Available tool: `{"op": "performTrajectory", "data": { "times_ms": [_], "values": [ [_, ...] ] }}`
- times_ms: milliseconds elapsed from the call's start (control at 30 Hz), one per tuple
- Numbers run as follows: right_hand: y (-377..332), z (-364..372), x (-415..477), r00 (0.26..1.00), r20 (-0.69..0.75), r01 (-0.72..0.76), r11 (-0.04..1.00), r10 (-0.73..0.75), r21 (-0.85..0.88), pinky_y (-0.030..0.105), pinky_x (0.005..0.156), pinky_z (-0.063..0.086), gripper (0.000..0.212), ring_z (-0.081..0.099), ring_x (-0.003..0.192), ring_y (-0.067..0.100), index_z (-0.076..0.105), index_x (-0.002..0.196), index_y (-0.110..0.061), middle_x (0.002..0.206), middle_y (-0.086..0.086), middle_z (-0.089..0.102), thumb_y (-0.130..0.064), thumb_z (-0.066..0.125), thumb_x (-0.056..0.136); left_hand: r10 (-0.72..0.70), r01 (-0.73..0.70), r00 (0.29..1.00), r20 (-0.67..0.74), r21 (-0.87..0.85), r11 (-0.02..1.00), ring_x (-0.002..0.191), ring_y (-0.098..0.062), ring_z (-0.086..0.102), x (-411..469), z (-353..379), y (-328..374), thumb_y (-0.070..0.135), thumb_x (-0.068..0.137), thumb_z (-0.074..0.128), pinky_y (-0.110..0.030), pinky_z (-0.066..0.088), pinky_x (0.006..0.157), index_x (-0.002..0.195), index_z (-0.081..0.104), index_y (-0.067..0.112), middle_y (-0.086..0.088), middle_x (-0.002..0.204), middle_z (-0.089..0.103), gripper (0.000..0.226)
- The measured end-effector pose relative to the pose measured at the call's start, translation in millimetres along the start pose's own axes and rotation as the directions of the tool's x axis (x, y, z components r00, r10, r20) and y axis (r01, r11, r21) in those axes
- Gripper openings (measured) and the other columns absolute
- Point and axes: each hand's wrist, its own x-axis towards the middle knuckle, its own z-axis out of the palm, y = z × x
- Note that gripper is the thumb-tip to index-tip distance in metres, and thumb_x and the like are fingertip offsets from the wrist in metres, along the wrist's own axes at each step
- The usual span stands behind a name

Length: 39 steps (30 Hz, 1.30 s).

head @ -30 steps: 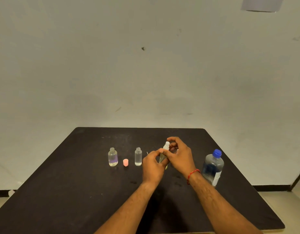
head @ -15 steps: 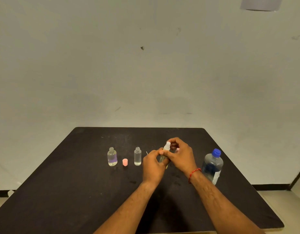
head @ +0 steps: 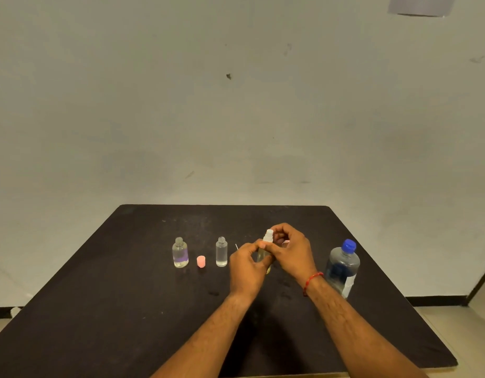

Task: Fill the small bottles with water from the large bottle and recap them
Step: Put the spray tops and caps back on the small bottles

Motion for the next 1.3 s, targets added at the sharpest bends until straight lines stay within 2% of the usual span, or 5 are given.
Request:
{"op": "performTrajectory", "data": {
  "times_ms": [167,467,667,1100,1300],
  "values": [
    [8,-2,2,0.994,0.109,-0.015,1.000,0.012,0.026,0.028,0.088,0.057,0.035,0.066,0.101,0.006,0.070,0.116,-0.022,0.105,-0.008,0.071,-0.003,0.067,0.087,0.009,-0.009,1.000,0.017,0.002,1.000,0.081,-0.007,0.064,3,-3,3,0.036,0.085,0.078,-0.025,0.056,0.070,0.110,0.076,0.026,0.009,0.086,0.069,0.028],
    [8,9,-2,0.997,-0.067,-0.026,0.999,0.024,-0.025,0.012,0.065,0.050,0.021,0.063,0.083,0.002,0.068,0.091,-0.022,0.089,-0.007,0.067,-0.009,0.078,0.078,0.008,-0.009,0.998,0.069,0.009,1.000,0.086,-0.009,0.071,3,0,0,0.026,0.087,0.077,-0.037,0.061,0.077,0.107,0.076,0.028,0.009,0.092,0.075,0.021],
    [11,-2,3,0.987,0.157,-0.032,0.994,0.016,0.101,0.020,0.078,0.056,0.032,0.068,0.097,0.009,0.071,0.108,-0.022,0.102,-0.006,0.072,0.000,0.067,0.086,0.025,-0.029,0.996,0.089,0.042,0.999,0.085,-0.008,0.070,7,-4,-4,0.037,0.083,0.079,-0.032,0.059,0.081,0.111,0.076,0.028,0.009,0.091,0.075,0.029],
    [20,20,11,0.985,-0.140,-0.102,0.995,0.104,0.023,0.019,0.074,0.058,0.030,0.070,0.082,0.003,0.077,0.094,-0.020,0.088,-0.004,0.073,-0.012,0.087,0.067,-0.001,0.001,1.000,0.009,0.023,1.000,0.063,0.004,0.065,11,4,-2,0.014,0.084,0.080,-0.012,0.045,0.054,0.087,0.080,0.018,0.016,0.063,0.067,0.005],
    [20,33,20,0.961,-0.223,-0.159,0.987,0.161,0.025,0.018,0.073,0.058,0.030,0.069,0.079,0.002,0.077,0.095,-0.017,0.088,-0.005,0.074,-0.010,0.087,0.068,-0.086,0.085,0.996,0.018,0.044,0.995,0.066,-0.006,0.070,26,12,-17,0.018,0.085,0.078,-0.039,0.060,0.064,0.081,0.078,0.024,0.008,0.067,0.072,0.006]
  ]
}}
